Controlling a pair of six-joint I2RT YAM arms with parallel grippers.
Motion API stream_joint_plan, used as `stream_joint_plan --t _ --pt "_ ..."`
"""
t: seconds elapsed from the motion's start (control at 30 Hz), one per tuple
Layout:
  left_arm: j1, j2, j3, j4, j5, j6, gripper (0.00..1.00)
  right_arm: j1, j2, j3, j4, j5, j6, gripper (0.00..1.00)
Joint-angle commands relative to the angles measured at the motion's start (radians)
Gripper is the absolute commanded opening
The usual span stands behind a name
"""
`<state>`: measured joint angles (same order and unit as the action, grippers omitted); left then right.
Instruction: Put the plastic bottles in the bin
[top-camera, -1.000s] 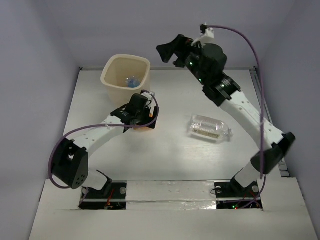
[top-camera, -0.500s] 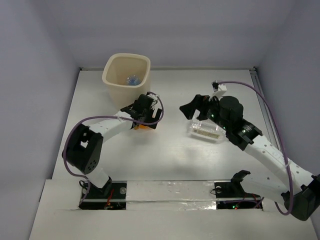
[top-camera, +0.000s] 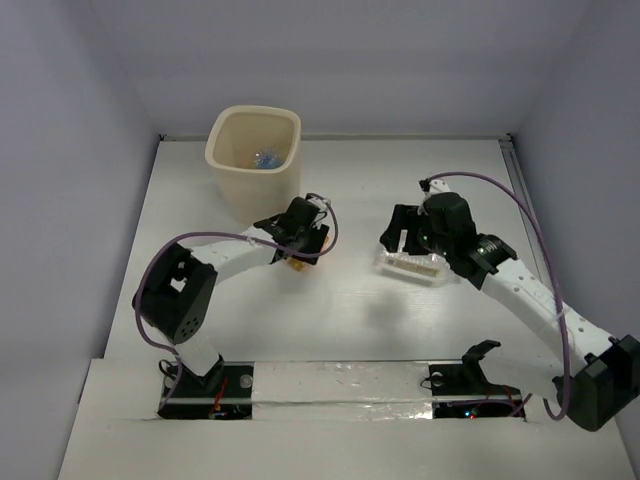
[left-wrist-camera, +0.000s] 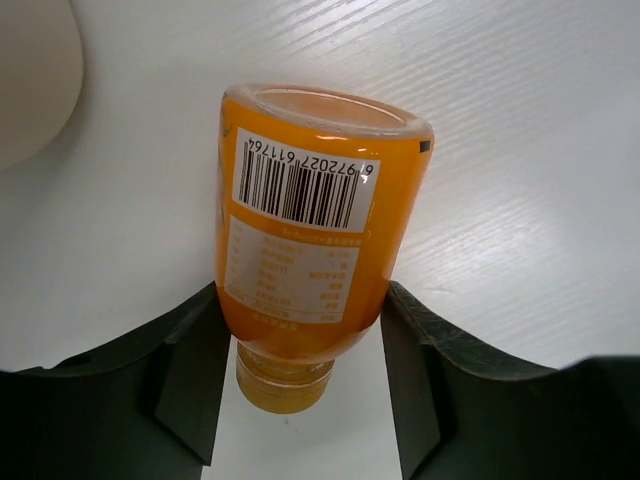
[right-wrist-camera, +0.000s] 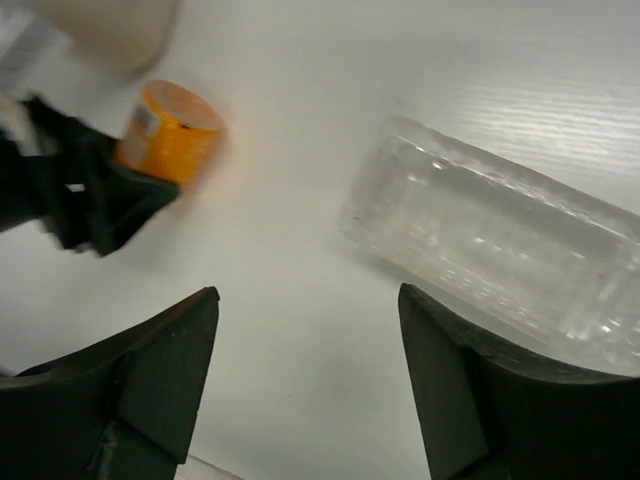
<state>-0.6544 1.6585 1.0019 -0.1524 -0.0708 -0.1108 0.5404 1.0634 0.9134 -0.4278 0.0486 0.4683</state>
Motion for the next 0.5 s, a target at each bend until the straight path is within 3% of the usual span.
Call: stream_joint_plan --t 0.0,0.13,0.27,0.3,0.4,0.47 --pt "0.001 -0.144 0.023 -0.027 0.040 -0.073 0.23 -0.054 0.055 0.105 -0.186 0.039 -0.077 0.76" --pt "0.001 -0.317 0.170 -0.108 0.078 -0.130 0.22 -0.105 0.110 0.195 -0.296 0.069 -0.140 0.75" --pt "0.030 -0.353 0.421 -0.176 0.082 -0.151 0.23 -0.105 0.202 0.326 -0.484 0.085 -0.235 0.87" --pt "0.063 -0.352 0.525 -0.187 0.080 -0.165 0.23 -0.105 0.211 0.347 -0.500 0.086 -0.252 0.93" --pt "0.189 -0.342 0.641 -0.158 0.095 -0.217 0.25 -0.105 0.228 0.366 -0.523 0.119 -0.257 1.00" --pt "0.263 -0.321 0.670 -0.118 0.123 -0.297 0.26 -0.105 0.277 0.407 -0.567 0.119 -0.258 1.00"
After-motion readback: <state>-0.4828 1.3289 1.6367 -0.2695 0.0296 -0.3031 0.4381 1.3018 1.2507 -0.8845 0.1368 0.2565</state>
